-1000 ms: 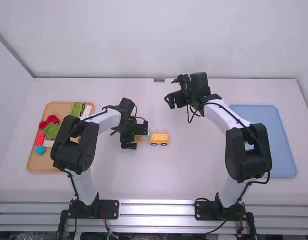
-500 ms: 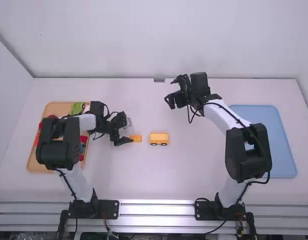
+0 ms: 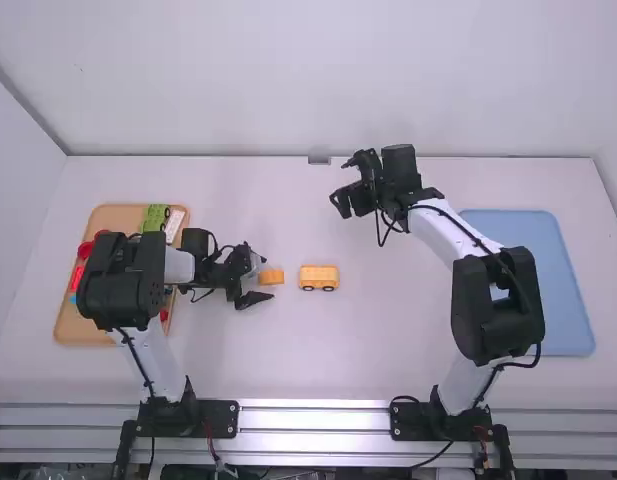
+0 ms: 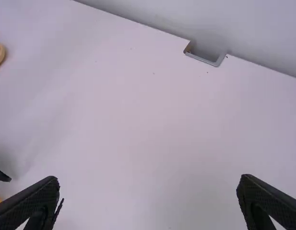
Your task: Assemble lego blocks to make yellow taxi
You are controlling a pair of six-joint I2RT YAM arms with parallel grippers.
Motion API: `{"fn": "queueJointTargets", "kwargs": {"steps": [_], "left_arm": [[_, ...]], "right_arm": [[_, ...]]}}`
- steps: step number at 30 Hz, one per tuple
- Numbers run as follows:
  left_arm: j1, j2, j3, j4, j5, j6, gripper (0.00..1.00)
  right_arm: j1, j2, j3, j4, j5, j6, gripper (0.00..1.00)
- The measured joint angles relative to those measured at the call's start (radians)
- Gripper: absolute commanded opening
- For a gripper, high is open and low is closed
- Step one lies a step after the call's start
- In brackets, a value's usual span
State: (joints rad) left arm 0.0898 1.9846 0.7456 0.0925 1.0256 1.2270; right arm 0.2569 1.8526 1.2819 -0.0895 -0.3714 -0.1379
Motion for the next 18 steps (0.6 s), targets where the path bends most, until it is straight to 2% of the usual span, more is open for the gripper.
{"fn": "queueJointTargets", "kwargs": {"steps": [1,4,6,7,10,12,13,14,15,18], "left_arm": [[0.0,0.008,0.003,-0.004,0.007,0.0,0.99],[0.0,0.027,0.018,-0.008,0.016,-0.001,0.86],[0.0,0.048,0.038,0.001,0.021,-0.006,0.65],[0.0,0.055,0.045,0.003,0.023,-0.003,0.61],[0.0,0.067,0.055,0.002,0.032,0.0,0.56],[0.0,0.069,0.056,0.002,0.037,0.0,0.47],[0.0,0.069,0.055,0.0,0.037,0.005,0.4],[0.0,0.069,0.056,-0.002,0.036,0.005,0.28],[-0.001,0.069,0.055,0.0,0.032,0.025,0.21],[-0.001,0.069,0.055,-0.001,0.027,0.033,0.2]], "right_arm": [[0.0,0.0,0.0,0.0,0.0,0.0,0.99],[0.0,0.0,0.0,0.0,0.0,0.0,0.99],[0.0,0.0,0.0,-0.002,0.001,0.0,0.99],[0.0,0.0,0.0,-0.003,0.0,0.0,0.99],[0.0,0.0,0.0,-0.004,0.0,0.0,0.99],[0.0,0.0,0.0,-0.004,0.0,0.0,0.99],[0.0,0.0,0.0,-0.004,0.0,0.0,0.99],[0.0,0.0,0.0,-0.003,0.0,0.0,0.99],[0.0,0.0,0.0,-0.003,0.0,0.0,0.99],[0.0,0.0,0.0,-0.004,0.0,0.0,0.99]]}}
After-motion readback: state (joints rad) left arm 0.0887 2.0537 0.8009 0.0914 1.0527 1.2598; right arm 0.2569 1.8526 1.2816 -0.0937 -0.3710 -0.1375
